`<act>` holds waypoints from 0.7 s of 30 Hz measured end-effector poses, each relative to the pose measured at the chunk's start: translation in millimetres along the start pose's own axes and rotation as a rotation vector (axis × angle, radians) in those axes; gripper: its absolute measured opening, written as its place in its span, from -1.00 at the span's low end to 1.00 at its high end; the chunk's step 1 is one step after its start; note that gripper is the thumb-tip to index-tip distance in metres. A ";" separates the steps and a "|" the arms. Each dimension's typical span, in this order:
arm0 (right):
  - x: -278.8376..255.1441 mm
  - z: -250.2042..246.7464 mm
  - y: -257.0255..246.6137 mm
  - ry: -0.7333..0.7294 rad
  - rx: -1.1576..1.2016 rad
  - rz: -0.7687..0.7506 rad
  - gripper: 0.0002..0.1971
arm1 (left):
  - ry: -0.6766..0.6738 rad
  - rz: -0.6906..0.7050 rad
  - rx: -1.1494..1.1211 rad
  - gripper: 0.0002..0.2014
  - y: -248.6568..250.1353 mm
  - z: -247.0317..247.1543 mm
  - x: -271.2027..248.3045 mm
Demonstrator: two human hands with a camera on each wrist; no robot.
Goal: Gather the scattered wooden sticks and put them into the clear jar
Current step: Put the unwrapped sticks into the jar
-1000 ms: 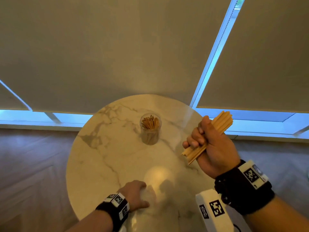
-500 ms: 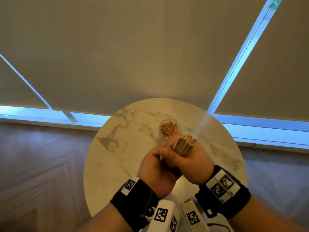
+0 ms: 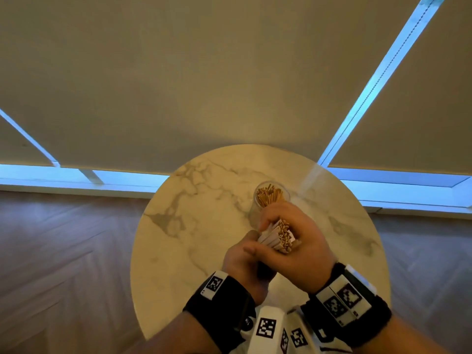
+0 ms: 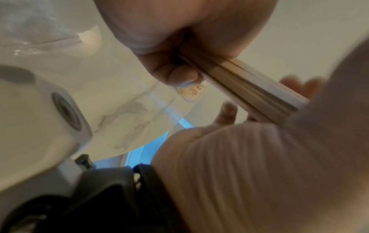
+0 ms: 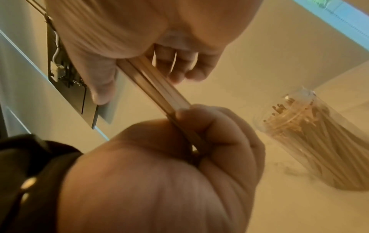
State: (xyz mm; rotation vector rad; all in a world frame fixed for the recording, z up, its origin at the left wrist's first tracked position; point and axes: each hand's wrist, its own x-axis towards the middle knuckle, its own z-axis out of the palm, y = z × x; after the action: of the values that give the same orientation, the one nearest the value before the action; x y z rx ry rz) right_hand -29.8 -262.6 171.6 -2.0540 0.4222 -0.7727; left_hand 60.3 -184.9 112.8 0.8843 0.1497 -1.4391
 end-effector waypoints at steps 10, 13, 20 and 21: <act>43.6 -31.4 53.4 0.342 -0.109 0.399 -0.80 | 0.288 0.059 0.324 -0.70 33.6 18.7 56.9; 67.5 -46.3 83.8 0.421 -0.152 0.420 -0.75 | 0.375 0.297 0.794 -0.92 47.3 8.5 78.6; 98.9 -22.7 146.3 0.123 -0.239 0.422 -0.82 | 0.212 0.453 1.467 0.01 58.6 6.9 132.0; 97.8 -17.6 154.1 0.066 -0.250 0.424 -0.83 | 0.190 0.450 1.423 -0.13 57.3 6.3 137.0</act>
State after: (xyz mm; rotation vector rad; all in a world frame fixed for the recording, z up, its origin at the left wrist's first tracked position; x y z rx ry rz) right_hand 30.5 -413.6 86.9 -2.0645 0.9961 -0.5491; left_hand 133.8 -303.6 61.8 2.0202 -0.9971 -0.8743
